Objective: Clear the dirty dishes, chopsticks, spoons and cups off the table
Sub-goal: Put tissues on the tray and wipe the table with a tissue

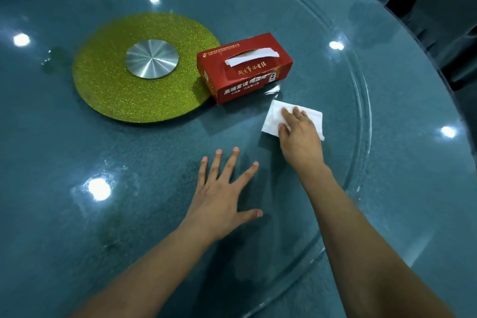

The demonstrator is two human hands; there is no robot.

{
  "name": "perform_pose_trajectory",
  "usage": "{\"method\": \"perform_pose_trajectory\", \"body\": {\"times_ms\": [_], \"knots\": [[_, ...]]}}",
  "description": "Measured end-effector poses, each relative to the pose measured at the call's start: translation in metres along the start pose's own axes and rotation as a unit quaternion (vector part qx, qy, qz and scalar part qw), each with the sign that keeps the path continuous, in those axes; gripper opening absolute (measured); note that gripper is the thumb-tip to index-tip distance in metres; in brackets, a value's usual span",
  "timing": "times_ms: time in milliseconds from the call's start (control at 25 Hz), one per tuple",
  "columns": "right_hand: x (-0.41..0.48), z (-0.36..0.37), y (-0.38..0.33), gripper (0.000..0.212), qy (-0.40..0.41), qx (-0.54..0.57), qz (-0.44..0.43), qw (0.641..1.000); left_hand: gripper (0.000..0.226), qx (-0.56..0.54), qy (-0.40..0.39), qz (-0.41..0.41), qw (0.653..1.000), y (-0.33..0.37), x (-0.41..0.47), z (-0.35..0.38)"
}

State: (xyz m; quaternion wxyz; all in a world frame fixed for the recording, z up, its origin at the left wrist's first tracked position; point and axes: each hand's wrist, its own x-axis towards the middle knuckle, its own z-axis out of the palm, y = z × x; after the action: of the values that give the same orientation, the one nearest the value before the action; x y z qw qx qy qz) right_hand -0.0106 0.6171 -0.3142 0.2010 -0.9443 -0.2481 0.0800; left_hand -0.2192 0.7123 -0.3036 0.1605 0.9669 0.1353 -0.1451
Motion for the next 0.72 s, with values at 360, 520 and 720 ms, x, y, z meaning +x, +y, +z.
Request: {"method": "perform_pose_trajectory", "body": {"times_ms": [360,520,720], "knots": [[-0.013,0.017,0.009,0.044,0.041,0.019,-0.037,0.998,0.097,0.003,-0.009,-0.006,1.0,-0.007,0.001,0.005],[-0.071,0.025,0.001,0.04,0.052,0.047,-0.073,0.995,0.098,0.007,-0.004,0.005,1.0,-0.017,-0.004,0.009],[-0.151,0.041,-0.005,0.039,0.096,0.077,-0.077,0.989,0.098,-0.002,0.01,0.024,1.0,-0.024,-0.008,0.012]]}}
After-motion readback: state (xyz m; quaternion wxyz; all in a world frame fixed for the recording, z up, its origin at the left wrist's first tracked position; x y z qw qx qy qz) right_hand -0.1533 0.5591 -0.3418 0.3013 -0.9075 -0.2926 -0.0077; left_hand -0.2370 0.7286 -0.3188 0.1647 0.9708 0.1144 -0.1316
